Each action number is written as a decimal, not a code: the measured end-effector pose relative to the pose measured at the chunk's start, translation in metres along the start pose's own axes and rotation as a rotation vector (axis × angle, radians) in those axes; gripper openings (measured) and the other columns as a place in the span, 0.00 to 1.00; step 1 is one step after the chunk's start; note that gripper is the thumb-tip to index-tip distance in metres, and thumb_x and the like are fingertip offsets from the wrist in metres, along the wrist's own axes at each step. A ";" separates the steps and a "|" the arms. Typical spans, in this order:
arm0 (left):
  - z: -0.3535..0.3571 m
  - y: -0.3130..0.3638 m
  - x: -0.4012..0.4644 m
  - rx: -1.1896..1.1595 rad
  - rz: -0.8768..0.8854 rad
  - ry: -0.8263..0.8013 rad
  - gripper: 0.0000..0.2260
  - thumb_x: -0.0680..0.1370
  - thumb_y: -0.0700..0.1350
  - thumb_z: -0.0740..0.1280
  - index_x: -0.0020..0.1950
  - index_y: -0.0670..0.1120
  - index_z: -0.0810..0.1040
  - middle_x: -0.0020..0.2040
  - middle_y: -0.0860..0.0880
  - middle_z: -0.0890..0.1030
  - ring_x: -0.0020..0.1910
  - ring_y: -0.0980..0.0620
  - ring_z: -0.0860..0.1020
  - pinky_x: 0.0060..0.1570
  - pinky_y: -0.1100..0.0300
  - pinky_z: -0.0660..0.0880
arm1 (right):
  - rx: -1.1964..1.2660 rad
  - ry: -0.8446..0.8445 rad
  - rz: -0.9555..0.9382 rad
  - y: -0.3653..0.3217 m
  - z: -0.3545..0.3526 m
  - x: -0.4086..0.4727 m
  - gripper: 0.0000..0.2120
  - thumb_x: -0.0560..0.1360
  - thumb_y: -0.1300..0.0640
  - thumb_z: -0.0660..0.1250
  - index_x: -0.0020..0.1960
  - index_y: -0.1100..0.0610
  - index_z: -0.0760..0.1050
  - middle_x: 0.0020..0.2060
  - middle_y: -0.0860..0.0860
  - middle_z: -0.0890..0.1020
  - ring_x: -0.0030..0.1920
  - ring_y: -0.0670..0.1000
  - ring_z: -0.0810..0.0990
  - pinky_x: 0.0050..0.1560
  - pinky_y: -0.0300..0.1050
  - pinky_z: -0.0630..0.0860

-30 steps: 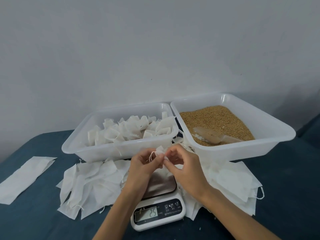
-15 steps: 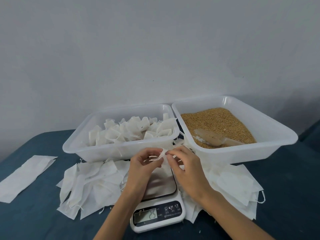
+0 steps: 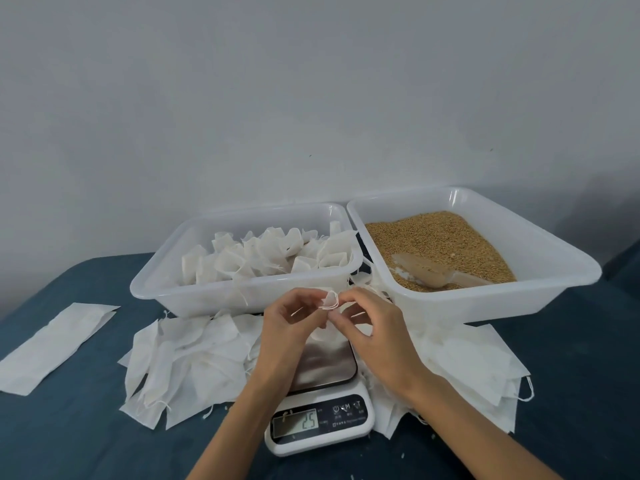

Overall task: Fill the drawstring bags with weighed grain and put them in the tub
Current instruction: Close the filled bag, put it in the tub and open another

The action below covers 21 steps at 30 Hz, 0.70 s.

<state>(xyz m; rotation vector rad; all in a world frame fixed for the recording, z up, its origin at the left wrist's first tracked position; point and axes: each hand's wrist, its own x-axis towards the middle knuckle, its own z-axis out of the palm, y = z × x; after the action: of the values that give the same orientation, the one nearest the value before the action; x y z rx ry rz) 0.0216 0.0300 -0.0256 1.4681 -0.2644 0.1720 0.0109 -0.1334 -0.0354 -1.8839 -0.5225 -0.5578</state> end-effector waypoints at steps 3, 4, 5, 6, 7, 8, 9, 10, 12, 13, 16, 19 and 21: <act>0.001 -0.001 -0.001 -0.029 -0.008 -0.009 0.07 0.76 0.34 0.74 0.50 0.44 0.87 0.46 0.44 0.86 0.43 0.51 0.84 0.46 0.62 0.80 | -0.034 -0.016 0.031 0.000 -0.001 0.001 0.10 0.79 0.60 0.71 0.52 0.45 0.77 0.47 0.41 0.83 0.48 0.47 0.84 0.51 0.45 0.81; 0.002 -0.001 -0.001 -0.037 -0.014 -0.012 0.06 0.77 0.35 0.75 0.50 0.45 0.87 0.47 0.43 0.86 0.44 0.51 0.84 0.46 0.62 0.80 | 0.004 -0.027 0.059 -0.001 -0.001 0.000 0.09 0.79 0.60 0.70 0.52 0.46 0.76 0.47 0.42 0.84 0.49 0.47 0.85 0.51 0.47 0.82; 0.002 -0.001 -0.001 -0.042 -0.021 -0.018 0.06 0.77 0.35 0.75 0.50 0.45 0.87 0.47 0.43 0.86 0.45 0.51 0.84 0.47 0.62 0.80 | 0.053 -0.034 0.085 -0.002 -0.001 0.000 0.08 0.79 0.59 0.70 0.52 0.47 0.76 0.46 0.43 0.85 0.49 0.47 0.85 0.52 0.49 0.82; 0.002 0.000 -0.001 -0.045 -0.029 -0.028 0.05 0.77 0.36 0.75 0.50 0.46 0.87 0.47 0.44 0.87 0.45 0.50 0.84 0.48 0.62 0.80 | 0.104 -0.036 0.108 -0.005 -0.001 -0.001 0.06 0.80 0.58 0.70 0.52 0.48 0.75 0.46 0.44 0.86 0.50 0.48 0.86 0.52 0.50 0.82; 0.003 0.000 -0.001 -0.050 -0.038 -0.044 0.05 0.77 0.38 0.75 0.51 0.46 0.87 0.48 0.43 0.87 0.46 0.49 0.85 0.49 0.61 0.81 | 0.144 -0.039 0.127 -0.007 -0.001 -0.002 0.04 0.81 0.56 0.69 0.53 0.49 0.74 0.46 0.46 0.86 0.50 0.48 0.86 0.52 0.53 0.82; 0.003 0.000 -0.001 -0.055 -0.046 -0.063 0.05 0.78 0.39 0.75 0.52 0.46 0.87 0.48 0.43 0.87 0.48 0.48 0.85 0.51 0.60 0.81 | 0.189 -0.051 0.150 -0.009 -0.001 -0.003 0.05 0.81 0.52 0.68 0.54 0.50 0.73 0.45 0.48 0.87 0.49 0.50 0.86 0.51 0.56 0.82; 0.002 0.000 -0.001 -0.057 -0.051 -0.080 0.05 0.78 0.39 0.76 0.53 0.46 0.87 0.49 0.41 0.86 0.50 0.46 0.86 0.53 0.59 0.81 | 0.227 -0.063 0.173 -0.011 0.000 -0.004 0.08 0.82 0.49 0.67 0.55 0.52 0.72 0.44 0.50 0.87 0.47 0.51 0.86 0.50 0.60 0.82; 0.002 0.000 0.000 -0.053 -0.052 -0.090 0.06 0.78 0.39 0.76 0.54 0.45 0.86 0.49 0.41 0.86 0.51 0.44 0.86 0.54 0.58 0.81 | 0.256 -0.072 0.194 -0.013 0.000 -0.004 0.11 0.81 0.46 0.67 0.55 0.52 0.71 0.43 0.51 0.87 0.46 0.53 0.86 0.48 0.63 0.82; 0.001 -0.002 0.000 -0.053 -0.051 -0.090 0.07 0.77 0.37 0.76 0.55 0.43 0.86 0.49 0.40 0.86 0.51 0.43 0.86 0.54 0.58 0.81 | 0.263 -0.050 0.209 -0.013 0.000 -0.003 0.12 0.80 0.47 0.69 0.55 0.52 0.69 0.43 0.51 0.87 0.44 0.53 0.87 0.47 0.59 0.83; 0.001 -0.002 0.000 -0.057 -0.051 -0.078 0.08 0.77 0.36 0.75 0.55 0.43 0.86 0.49 0.40 0.86 0.51 0.44 0.86 0.54 0.58 0.81 | 0.246 -0.021 0.208 -0.011 0.000 -0.003 0.11 0.80 0.49 0.70 0.53 0.51 0.69 0.43 0.50 0.87 0.44 0.51 0.87 0.46 0.53 0.83; 0.000 -0.003 0.002 -0.075 -0.050 -0.029 0.08 0.77 0.36 0.75 0.54 0.45 0.86 0.46 0.45 0.85 0.45 0.50 0.83 0.51 0.60 0.81 | 0.115 0.080 0.186 -0.006 -0.002 -0.002 0.12 0.79 0.56 0.70 0.50 0.46 0.68 0.44 0.49 0.87 0.44 0.45 0.86 0.42 0.39 0.81; -0.002 -0.004 0.003 -0.118 -0.061 -0.005 0.08 0.78 0.35 0.74 0.53 0.46 0.87 0.44 0.46 0.84 0.43 0.52 0.82 0.49 0.61 0.80 | -0.049 0.115 0.113 0.001 -0.004 0.001 0.17 0.79 0.64 0.68 0.50 0.43 0.68 0.46 0.44 0.83 0.44 0.47 0.84 0.44 0.43 0.81; -0.001 -0.005 0.003 -0.120 -0.069 -0.017 0.07 0.78 0.35 0.74 0.53 0.45 0.86 0.44 0.45 0.84 0.43 0.51 0.82 0.49 0.61 0.80 | -0.168 0.088 -0.012 0.003 -0.004 0.001 0.17 0.78 0.68 0.67 0.50 0.45 0.71 0.47 0.43 0.80 0.45 0.47 0.82 0.46 0.45 0.79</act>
<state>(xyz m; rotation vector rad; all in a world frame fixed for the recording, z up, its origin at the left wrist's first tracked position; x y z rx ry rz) 0.0254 0.0301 -0.0299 1.3584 -0.2338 0.0861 0.0132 -0.1379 -0.0359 -2.0053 -0.4409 -0.7076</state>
